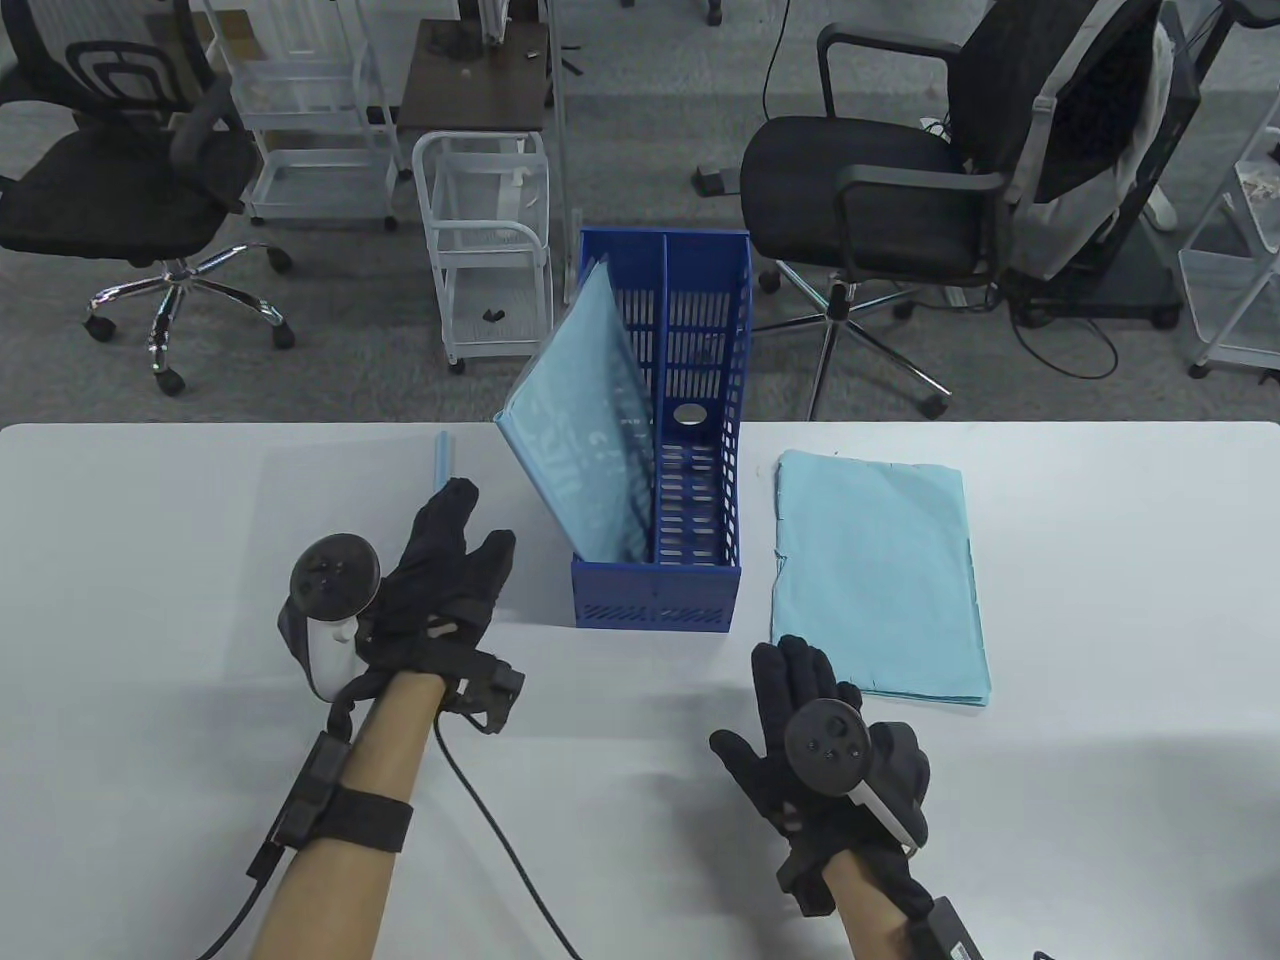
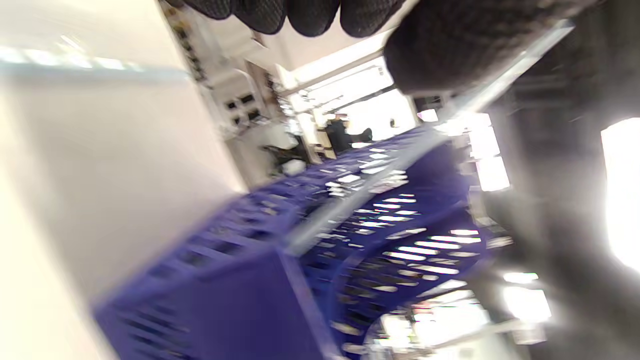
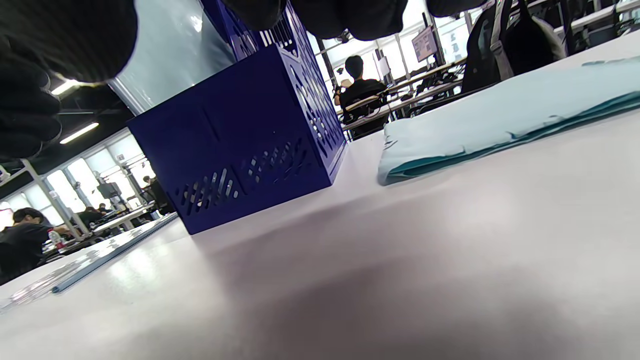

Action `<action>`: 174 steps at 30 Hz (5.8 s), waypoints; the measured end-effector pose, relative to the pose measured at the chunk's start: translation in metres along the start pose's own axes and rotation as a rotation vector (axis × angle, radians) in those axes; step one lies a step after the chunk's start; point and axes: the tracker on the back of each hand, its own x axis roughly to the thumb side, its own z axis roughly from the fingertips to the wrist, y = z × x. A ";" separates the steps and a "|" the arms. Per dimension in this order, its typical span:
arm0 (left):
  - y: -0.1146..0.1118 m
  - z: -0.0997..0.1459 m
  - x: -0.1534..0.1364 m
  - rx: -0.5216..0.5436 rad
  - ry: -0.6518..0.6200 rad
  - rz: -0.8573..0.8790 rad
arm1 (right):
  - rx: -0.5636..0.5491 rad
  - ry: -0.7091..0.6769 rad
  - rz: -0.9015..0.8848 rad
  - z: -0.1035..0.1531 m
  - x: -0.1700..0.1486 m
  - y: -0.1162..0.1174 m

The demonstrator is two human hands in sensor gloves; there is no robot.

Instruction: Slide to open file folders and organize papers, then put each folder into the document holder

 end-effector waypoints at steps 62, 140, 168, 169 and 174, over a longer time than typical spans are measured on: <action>0.068 0.090 -0.114 0.016 -0.051 0.411 | 0.025 -0.022 -0.019 0.000 0.006 0.008; -0.053 0.104 -0.042 -0.573 -0.375 -0.253 | -0.154 -0.112 -0.473 0.008 0.000 -0.031; -0.032 0.110 -0.043 -0.589 -0.178 -0.508 | -0.177 -0.027 -0.636 0.001 -0.015 -0.011; -0.028 0.110 -0.043 -0.594 -0.158 -0.525 | -0.186 -0.017 -0.640 0.000 -0.019 -0.012; -0.009 0.104 -0.051 -0.592 -0.060 -0.571 | -0.233 0.017 -0.653 0.001 -0.031 -0.020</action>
